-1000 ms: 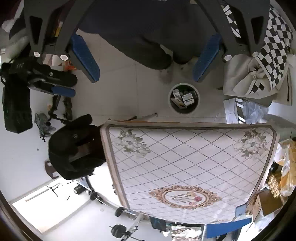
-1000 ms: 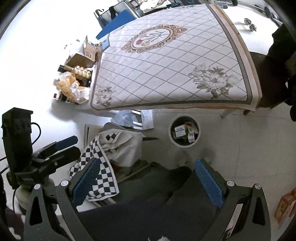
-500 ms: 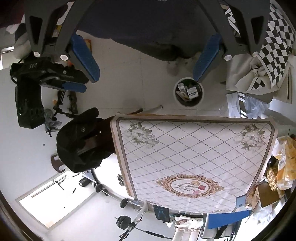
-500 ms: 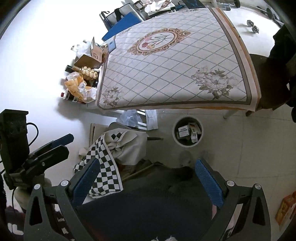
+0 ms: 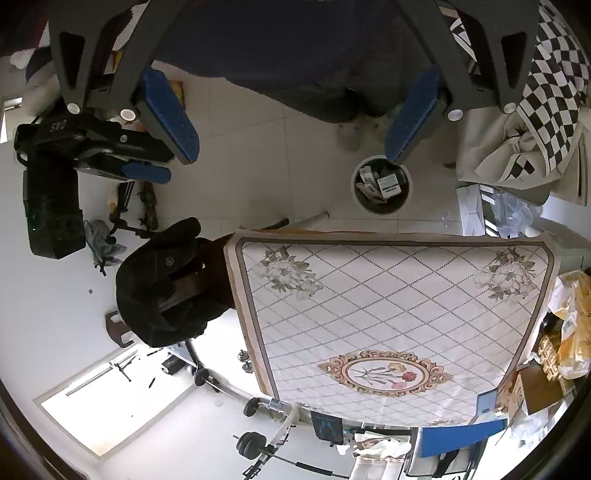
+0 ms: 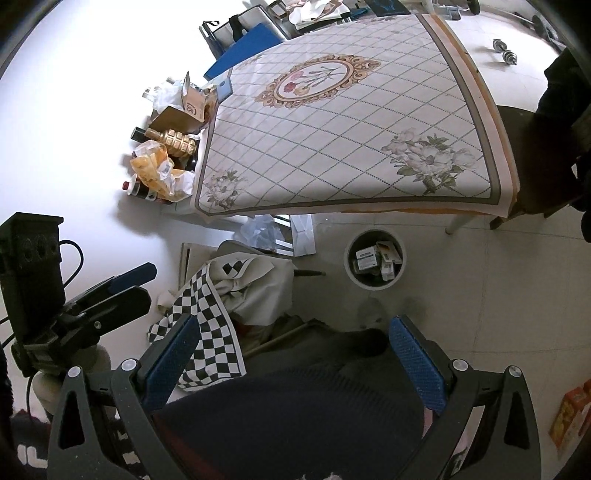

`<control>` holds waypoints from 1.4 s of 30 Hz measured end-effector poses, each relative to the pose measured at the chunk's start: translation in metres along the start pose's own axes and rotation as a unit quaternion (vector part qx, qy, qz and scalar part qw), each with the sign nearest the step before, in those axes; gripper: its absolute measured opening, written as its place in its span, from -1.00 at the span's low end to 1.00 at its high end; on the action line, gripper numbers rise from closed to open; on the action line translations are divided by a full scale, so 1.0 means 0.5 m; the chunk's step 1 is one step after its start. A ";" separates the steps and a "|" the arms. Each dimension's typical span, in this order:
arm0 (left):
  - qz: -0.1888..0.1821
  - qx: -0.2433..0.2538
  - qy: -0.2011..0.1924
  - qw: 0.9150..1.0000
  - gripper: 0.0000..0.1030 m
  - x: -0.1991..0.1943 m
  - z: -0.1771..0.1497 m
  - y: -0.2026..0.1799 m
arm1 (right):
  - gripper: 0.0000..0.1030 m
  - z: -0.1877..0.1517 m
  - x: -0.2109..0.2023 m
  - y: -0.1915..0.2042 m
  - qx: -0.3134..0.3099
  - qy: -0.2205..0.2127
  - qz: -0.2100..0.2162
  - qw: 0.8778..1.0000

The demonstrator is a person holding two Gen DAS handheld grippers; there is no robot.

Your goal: Collect trash

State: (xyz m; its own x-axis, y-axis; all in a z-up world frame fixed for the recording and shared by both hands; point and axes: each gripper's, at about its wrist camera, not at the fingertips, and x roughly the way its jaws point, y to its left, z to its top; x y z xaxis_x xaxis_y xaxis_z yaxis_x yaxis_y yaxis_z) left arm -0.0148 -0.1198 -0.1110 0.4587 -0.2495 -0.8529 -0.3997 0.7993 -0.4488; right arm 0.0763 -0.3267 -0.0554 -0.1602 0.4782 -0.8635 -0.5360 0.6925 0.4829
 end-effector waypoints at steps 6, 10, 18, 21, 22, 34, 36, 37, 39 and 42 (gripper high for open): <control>-0.003 -0.002 0.007 1.000 1.00 0.004 -0.004 0.006 | 1.00 0.001 -0.002 0.000 0.001 0.002 -0.003 1.000; -0.006 -0.003 0.010 1.000 1.00 0.008 -0.003 0.010 | 1.00 0.004 -0.002 -0.002 0.006 0.002 -0.008 1.000; -0.008 -0.004 0.013 1.000 1.00 0.008 -0.004 0.014 | 1.00 0.009 -0.002 -0.010 0.007 0.009 -0.008 1.000; -0.009 -0.007 0.015 1.000 1.00 0.010 -0.006 0.017 | 1.00 0.010 -0.002 -0.009 0.007 0.009 -0.009 1.000; -0.009 -0.008 0.015 1.000 1.00 0.011 -0.006 0.018 | 1.00 0.010 -0.002 -0.008 0.008 0.009 -0.009 1.000; -0.012 -0.006 0.019 1.000 1.00 0.014 -0.006 0.016 | 1.00 0.015 0.000 -0.014 0.007 0.014 -0.010 1.000; -0.013 -0.007 0.019 1.000 1.00 0.014 -0.006 0.016 | 1.00 0.015 -0.001 -0.014 0.008 0.014 -0.009 1.000; -0.012 -0.007 0.019 1.000 1.00 0.014 -0.006 0.016 | 1.00 0.015 0.000 -0.014 0.007 0.013 -0.009 1.000; -0.013 -0.007 0.019 1.000 1.00 0.015 -0.005 0.014 | 1.00 0.015 -0.001 -0.015 0.006 0.014 -0.009 1.000; -0.013 -0.007 0.019 1.000 1.00 0.014 -0.004 0.013 | 1.00 0.013 0.000 -0.014 0.007 0.014 -0.010 1.000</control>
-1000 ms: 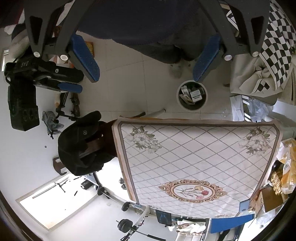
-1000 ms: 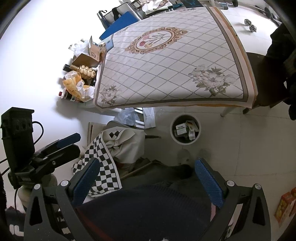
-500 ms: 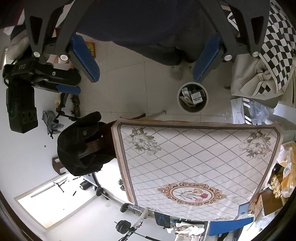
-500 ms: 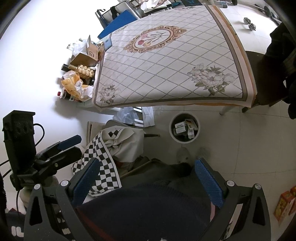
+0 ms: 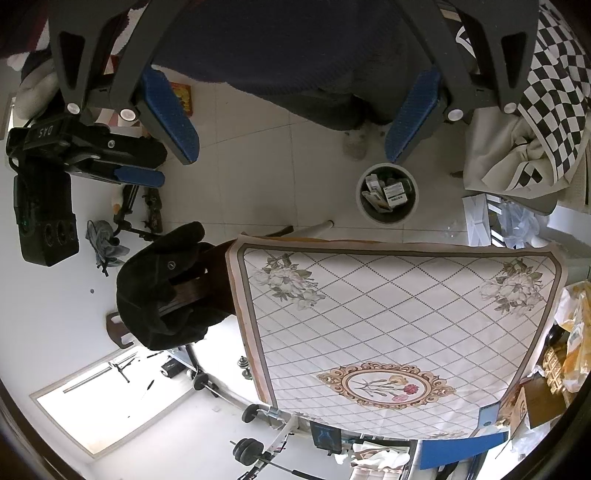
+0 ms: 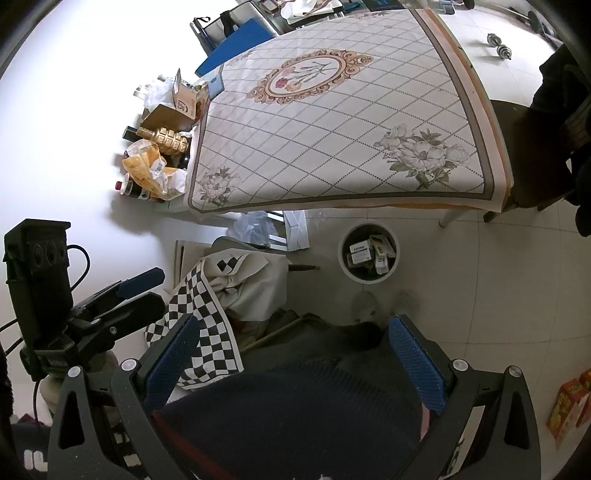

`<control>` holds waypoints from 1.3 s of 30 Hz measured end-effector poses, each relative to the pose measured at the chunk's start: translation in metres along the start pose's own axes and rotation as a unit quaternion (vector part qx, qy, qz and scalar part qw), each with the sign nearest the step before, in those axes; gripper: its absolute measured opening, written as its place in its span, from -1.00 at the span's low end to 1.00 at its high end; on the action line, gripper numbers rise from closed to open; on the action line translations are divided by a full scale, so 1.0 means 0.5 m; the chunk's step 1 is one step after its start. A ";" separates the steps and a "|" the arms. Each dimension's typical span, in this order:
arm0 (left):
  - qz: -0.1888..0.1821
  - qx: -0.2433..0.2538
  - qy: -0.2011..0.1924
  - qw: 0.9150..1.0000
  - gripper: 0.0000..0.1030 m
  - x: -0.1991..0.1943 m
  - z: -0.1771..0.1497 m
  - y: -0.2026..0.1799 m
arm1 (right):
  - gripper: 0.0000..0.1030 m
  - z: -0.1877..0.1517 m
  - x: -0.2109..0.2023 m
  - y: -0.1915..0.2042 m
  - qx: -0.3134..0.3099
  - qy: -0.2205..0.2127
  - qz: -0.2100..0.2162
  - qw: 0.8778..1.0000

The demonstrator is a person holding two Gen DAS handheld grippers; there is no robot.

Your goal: Collect trash

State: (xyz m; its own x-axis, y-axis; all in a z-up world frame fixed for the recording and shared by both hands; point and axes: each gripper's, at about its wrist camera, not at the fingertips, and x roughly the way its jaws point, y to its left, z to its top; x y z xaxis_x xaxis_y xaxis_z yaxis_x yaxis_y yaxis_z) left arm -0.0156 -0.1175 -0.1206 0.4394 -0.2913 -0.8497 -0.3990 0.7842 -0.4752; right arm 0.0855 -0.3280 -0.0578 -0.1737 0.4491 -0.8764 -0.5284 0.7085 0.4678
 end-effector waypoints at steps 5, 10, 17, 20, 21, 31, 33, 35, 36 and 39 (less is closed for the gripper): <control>0.001 -0.002 -0.002 1.000 1.00 -0.001 0.002 -0.002 | 1.00 -0.005 0.002 0.007 0.002 0.000 0.000 1.000; 0.004 -0.003 -0.005 1.000 1.00 -0.005 -0.003 -0.001 | 1.00 -0.006 0.002 0.010 0.002 -0.001 0.000 1.000; 0.006 -0.003 -0.004 1.000 1.00 -0.011 -0.009 0.002 | 1.00 -0.011 0.003 0.011 0.004 -0.001 0.000 1.000; 0.007 -0.003 -0.006 1.000 1.00 -0.014 -0.011 0.002 | 1.00 -0.011 0.004 0.012 0.004 -0.001 0.000 1.000; 0.007 -0.003 -0.005 1.000 1.00 -0.013 -0.012 0.002 | 1.00 -0.011 0.004 0.016 0.004 -0.001 0.000 1.000; 0.008 -0.004 -0.007 1.000 1.00 -0.018 -0.013 0.001 | 1.00 -0.014 0.004 0.022 0.002 0.000 0.000 1.000; 0.008 -0.002 -0.007 1.000 1.00 -0.018 -0.014 0.001 | 1.00 -0.016 0.005 0.023 0.003 0.000 0.000 1.000; 0.008 -0.001 -0.009 1.000 1.00 -0.018 -0.014 0.000 | 1.00 -0.018 0.004 0.024 0.002 0.000 0.002 1.000; 0.009 -0.001 -0.010 1.000 1.00 -0.022 -0.014 0.000 | 1.00 -0.015 0.003 0.026 -0.002 0.002 0.002 1.000; 0.008 -0.002 -0.015 1.000 1.00 -0.028 -0.013 -0.005 | 1.00 -0.017 0.000 0.025 -0.008 0.005 0.004 1.000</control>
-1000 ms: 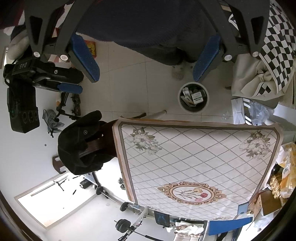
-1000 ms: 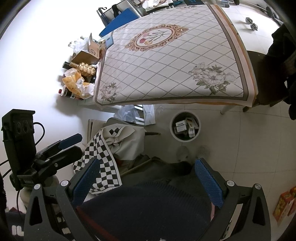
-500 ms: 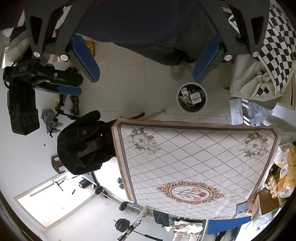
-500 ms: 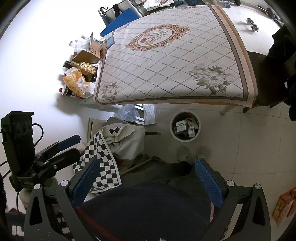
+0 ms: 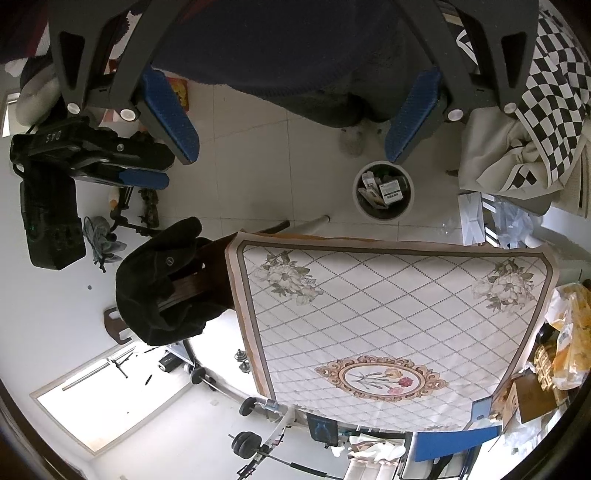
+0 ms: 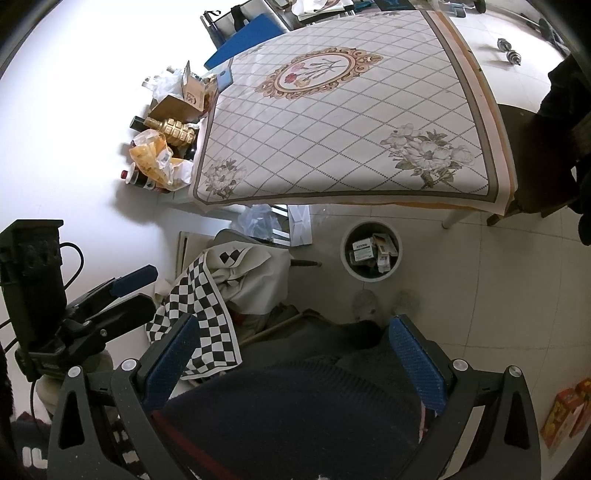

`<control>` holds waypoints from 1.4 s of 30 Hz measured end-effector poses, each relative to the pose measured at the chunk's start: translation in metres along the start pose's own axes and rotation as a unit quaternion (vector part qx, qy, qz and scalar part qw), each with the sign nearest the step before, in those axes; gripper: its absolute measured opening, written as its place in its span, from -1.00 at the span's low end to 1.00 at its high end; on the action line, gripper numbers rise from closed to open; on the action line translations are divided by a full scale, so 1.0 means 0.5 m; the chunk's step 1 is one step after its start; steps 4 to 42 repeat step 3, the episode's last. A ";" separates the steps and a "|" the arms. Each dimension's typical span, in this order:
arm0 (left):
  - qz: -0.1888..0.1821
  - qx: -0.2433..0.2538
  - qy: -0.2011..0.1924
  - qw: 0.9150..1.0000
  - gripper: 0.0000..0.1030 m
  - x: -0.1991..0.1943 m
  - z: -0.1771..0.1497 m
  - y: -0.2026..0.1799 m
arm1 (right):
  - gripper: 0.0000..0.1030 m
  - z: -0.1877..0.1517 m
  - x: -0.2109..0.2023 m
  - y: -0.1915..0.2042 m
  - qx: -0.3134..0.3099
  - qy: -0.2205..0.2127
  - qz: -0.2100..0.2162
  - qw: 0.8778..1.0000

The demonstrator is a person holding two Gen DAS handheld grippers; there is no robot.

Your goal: Collect trash

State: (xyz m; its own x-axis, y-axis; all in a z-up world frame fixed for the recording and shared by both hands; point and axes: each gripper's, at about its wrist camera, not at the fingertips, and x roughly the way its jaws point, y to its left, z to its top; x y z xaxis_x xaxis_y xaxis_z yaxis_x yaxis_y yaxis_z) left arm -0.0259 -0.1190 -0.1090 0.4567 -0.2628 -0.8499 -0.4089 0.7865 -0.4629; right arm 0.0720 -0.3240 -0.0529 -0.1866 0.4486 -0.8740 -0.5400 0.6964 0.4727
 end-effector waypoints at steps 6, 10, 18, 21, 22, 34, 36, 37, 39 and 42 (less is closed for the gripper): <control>-0.001 0.000 -0.001 1.000 1.00 -0.002 0.002 -0.003 | 1.00 0.002 -0.001 -0.001 -0.002 0.001 0.000 1.000; -0.001 0.000 -0.001 1.000 1.00 -0.002 0.002 -0.003 | 1.00 0.002 -0.001 -0.001 -0.002 0.001 0.000 1.000; -0.001 0.000 -0.001 1.000 1.00 -0.002 0.002 -0.003 | 1.00 0.002 -0.001 -0.001 -0.002 0.001 0.000 1.000; -0.001 0.000 -0.001 1.000 1.00 -0.002 0.002 -0.003 | 1.00 0.002 -0.001 -0.001 -0.002 0.001 0.000 1.000; -0.001 0.000 -0.001 1.000 1.00 -0.002 0.002 -0.003 | 1.00 0.002 -0.001 -0.001 -0.002 0.001 0.000 1.000; -0.001 0.000 -0.001 1.000 1.00 -0.002 0.002 -0.003 | 1.00 0.002 -0.001 -0.001 -0.002 0.001 0.000 1.000; -0.001 0.000 -0.001 1.000 1.00 -0.002 0.002 -0.003 | 1.00 0.002 -0.001 -0.001 -0.002 0.001 0.000 1.000; -0.001 0.000 -0.001 1.000 1.00 -0.002 0.002 -0.003 | 1.00 0.002 -0.001 -0.001 -0.002 0.001 0.000 1.000; -0.001 0.000 -0.001 1.000 1.00 -0.002 0.002 -0.003 | 1.00 0.002 -0.001 -0.001 -0.002 0.001 0.000 1.000; -0.001 0.000 -0.001 1.000 1.00 -0.002 0.002 -0.003 | 1.00 0.002 -0.001 -0.001 -0.002 0.001 0.000 1.000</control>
